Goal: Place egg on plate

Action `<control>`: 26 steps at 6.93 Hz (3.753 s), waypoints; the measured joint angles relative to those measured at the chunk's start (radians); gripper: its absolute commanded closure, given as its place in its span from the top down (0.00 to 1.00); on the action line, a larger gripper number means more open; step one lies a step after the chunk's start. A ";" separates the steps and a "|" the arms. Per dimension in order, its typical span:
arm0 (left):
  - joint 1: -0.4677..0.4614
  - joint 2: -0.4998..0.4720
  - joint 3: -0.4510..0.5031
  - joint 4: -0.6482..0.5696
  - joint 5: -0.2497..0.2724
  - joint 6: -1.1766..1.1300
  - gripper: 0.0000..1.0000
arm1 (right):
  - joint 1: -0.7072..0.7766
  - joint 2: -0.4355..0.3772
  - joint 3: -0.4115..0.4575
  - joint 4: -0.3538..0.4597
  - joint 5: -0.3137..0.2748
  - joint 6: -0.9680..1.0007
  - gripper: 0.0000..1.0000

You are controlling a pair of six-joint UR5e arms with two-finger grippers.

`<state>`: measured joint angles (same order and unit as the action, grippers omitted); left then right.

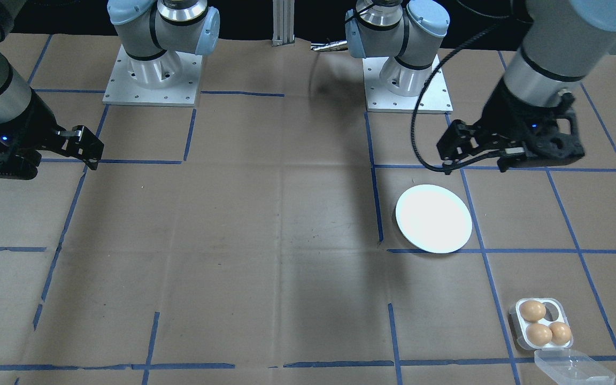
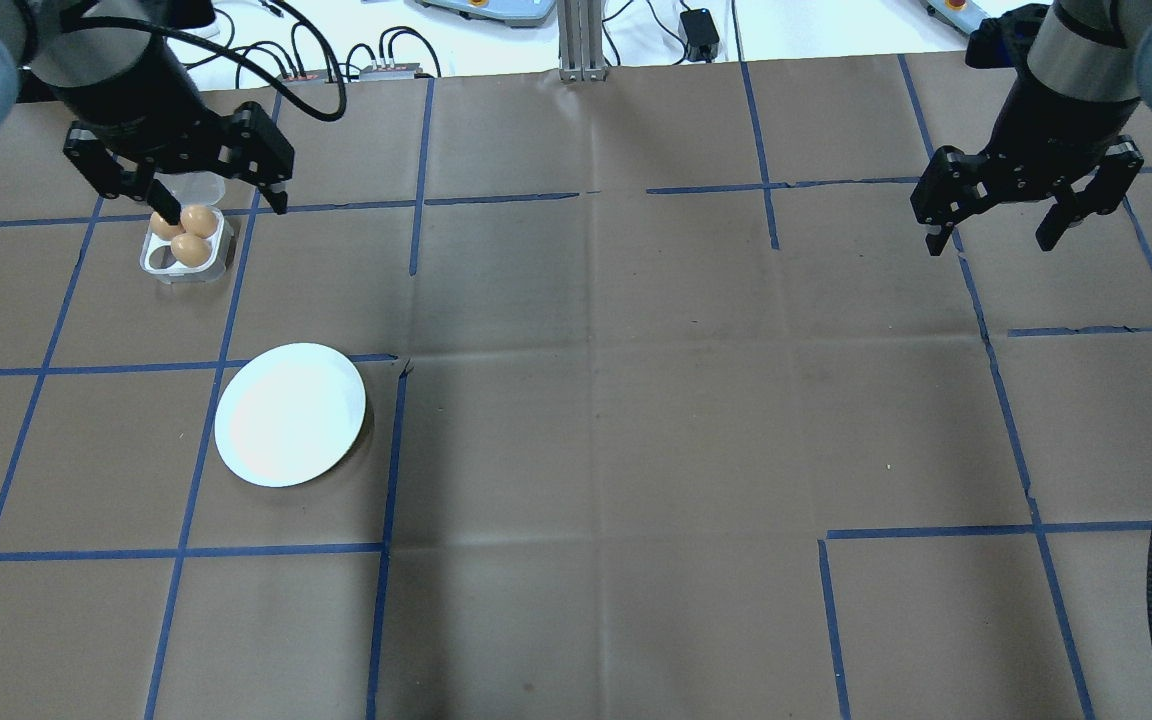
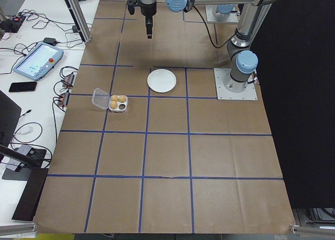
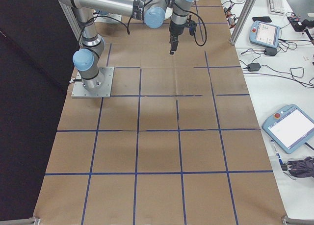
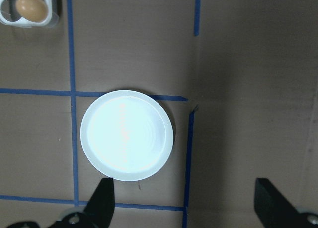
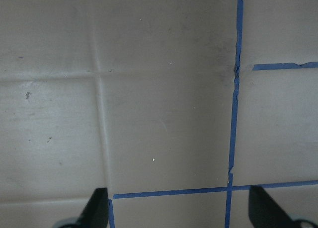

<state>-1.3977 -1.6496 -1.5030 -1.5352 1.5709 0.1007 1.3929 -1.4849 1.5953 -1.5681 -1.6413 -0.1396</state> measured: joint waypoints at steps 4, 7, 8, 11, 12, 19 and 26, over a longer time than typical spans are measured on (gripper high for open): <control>0.288 -0.162 0.084 0.127 -0.004 0.329 1.00 | 0.000 0.000 0.000 0.000 0.000 0.000 1.00; 0.292 -0.334 0.215 0.140 -0.004 0.355 1.00 | 0.000 0.000 0.000 0.000 0.000 0.000 1.00; 0.284 -0.373 0.222 0.149 -0.002 0.351 1.00 | 0.000 0.000 0.000 0.000 0.000 0.000 1.00; 0.244 -0.473 0.212 0.193 0.000 0.327 0.99 | 0.000 0.000 0.000 0.000 0.000 0.000 1.00; 0.238 -0.504 0.196 0.253 0.001 0.326 0.99 | 0.000 0.000 0.000 0.000 0.000 0.000 1.00; 0.239 -0.573 0.073 0.510 0.009 0.333 0.88 | 0.000 0.000 0.000 -0.001 0.000 0.000 1.00; 0.237 -0.575 0.070 0.510 0.003 0.333 0.46 | 0.000 0.000 0.000 0.000 0.000 0.000 1.00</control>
<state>-1.1602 -2.2242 -1.4327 -1.0247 1.5741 0.4338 1.3928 -1.4849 1.5953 -1.5684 -1.6413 -0.1396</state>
